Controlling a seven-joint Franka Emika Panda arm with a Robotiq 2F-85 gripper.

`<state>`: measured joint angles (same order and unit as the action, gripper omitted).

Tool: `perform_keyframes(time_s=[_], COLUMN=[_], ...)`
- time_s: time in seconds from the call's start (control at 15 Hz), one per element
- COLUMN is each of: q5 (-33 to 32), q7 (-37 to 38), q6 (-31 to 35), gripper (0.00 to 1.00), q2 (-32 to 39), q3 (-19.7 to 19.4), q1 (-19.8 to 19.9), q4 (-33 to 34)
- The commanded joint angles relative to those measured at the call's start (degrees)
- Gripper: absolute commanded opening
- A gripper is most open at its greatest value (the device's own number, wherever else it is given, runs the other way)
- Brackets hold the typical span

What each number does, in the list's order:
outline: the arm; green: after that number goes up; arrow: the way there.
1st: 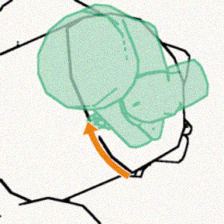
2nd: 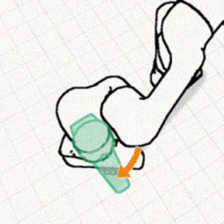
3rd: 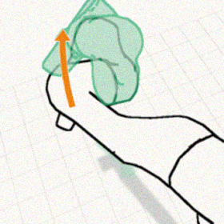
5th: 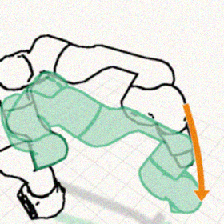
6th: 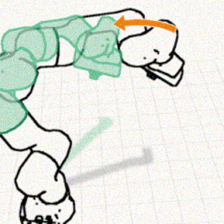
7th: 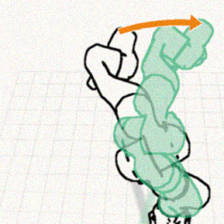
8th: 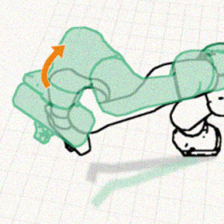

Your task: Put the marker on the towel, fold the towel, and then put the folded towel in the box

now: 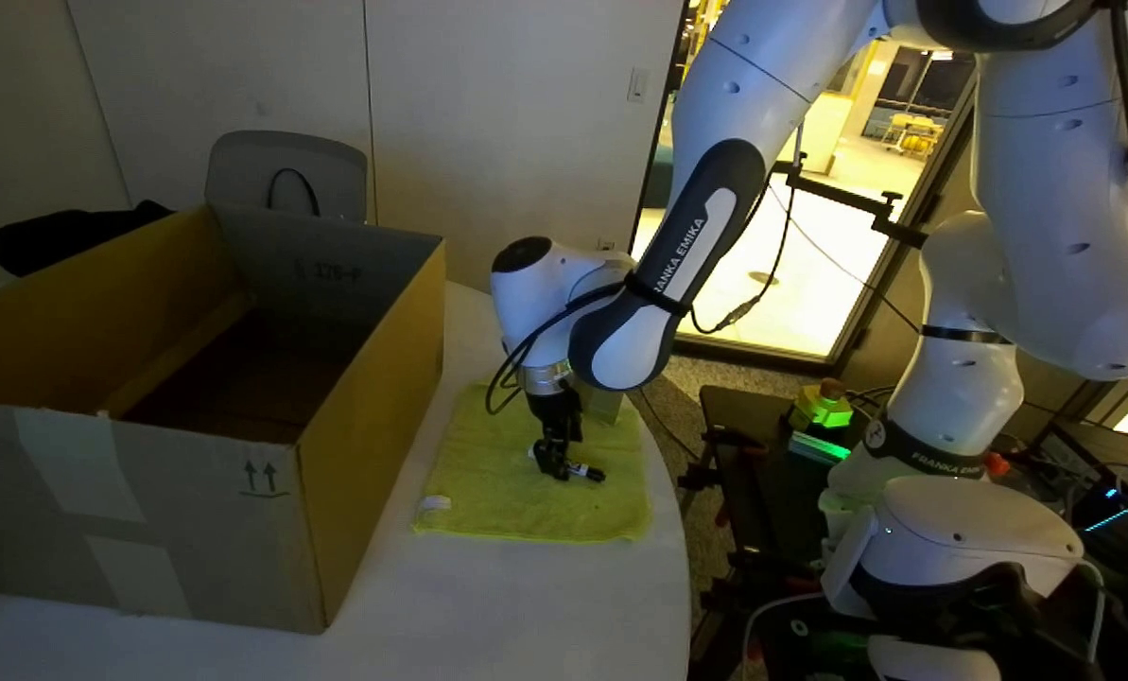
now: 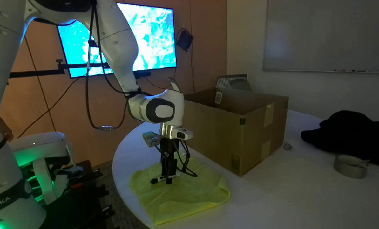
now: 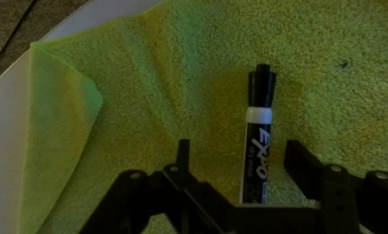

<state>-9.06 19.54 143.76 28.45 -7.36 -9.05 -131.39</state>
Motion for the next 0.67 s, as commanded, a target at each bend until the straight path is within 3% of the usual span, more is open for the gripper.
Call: perform_keyframes(time_s=[0.0,0.33,0.6], q5=[-3.4,-5.4,-1.3], q7=[3.9,6.2,2.8], q6=[-0.9,0.1,1.9], gripper=[1.00,1.00,1.00], q2=[-3.2,-6.9,-5.6], q3=[-0.8,1.9,6.9], q1=[-3.2,-6.2,-5.2], q4=[-0.7,-1.3,-0.6])
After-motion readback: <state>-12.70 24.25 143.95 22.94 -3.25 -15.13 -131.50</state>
